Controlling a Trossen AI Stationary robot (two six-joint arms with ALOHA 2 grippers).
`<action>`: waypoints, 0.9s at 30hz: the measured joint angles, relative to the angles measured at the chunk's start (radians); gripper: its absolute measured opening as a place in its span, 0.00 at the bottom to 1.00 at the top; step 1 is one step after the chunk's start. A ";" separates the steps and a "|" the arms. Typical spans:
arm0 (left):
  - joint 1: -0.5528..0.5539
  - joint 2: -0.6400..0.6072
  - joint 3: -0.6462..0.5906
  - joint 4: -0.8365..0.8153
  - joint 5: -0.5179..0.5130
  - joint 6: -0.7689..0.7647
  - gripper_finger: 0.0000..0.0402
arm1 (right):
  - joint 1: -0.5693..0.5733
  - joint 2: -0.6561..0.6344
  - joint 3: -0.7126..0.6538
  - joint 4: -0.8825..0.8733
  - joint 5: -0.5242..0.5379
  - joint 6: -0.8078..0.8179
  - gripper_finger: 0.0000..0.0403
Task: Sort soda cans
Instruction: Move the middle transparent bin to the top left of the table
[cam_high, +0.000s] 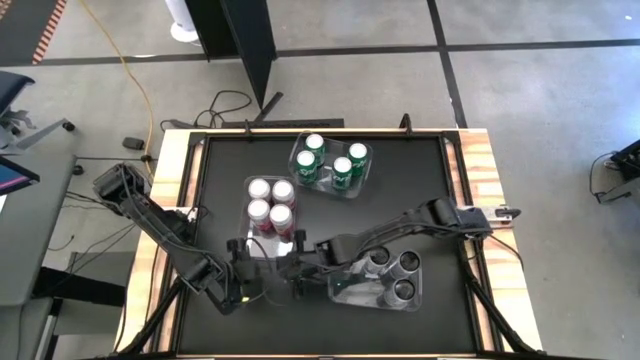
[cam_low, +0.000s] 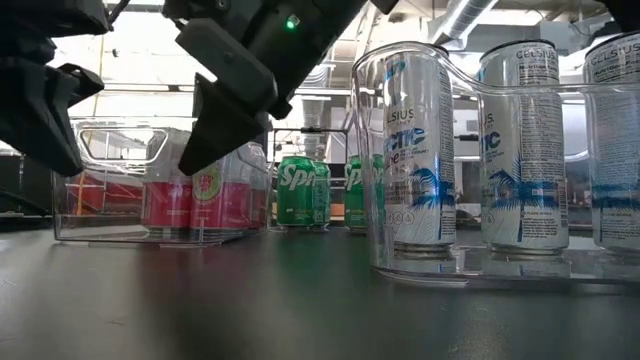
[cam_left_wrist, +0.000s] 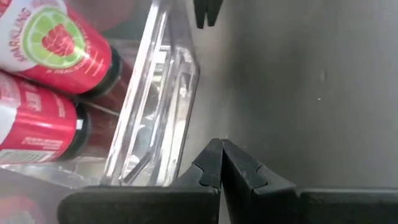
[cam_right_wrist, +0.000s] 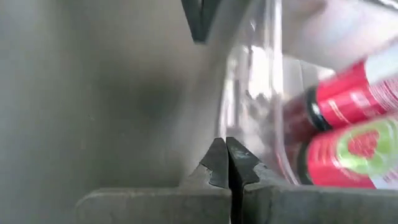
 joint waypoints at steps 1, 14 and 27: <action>0.000 0.000 -0.001 0.000 -0.002 -0.001 0.00 | -0.002 0.002 0.006 -0.017 0.012 0.004 0.00; 0.046 0.000 -0.002 0.000 -0.052 0.021 0.00 | -0.051 0.000 0.009 -0.061 0.061 0.041 0.00; 0.080 0.000 -0.002 0.004 -0.052 0.039 0.00 | -0.100 -0.002 0.009 -0.073 0.080 0.045 0.00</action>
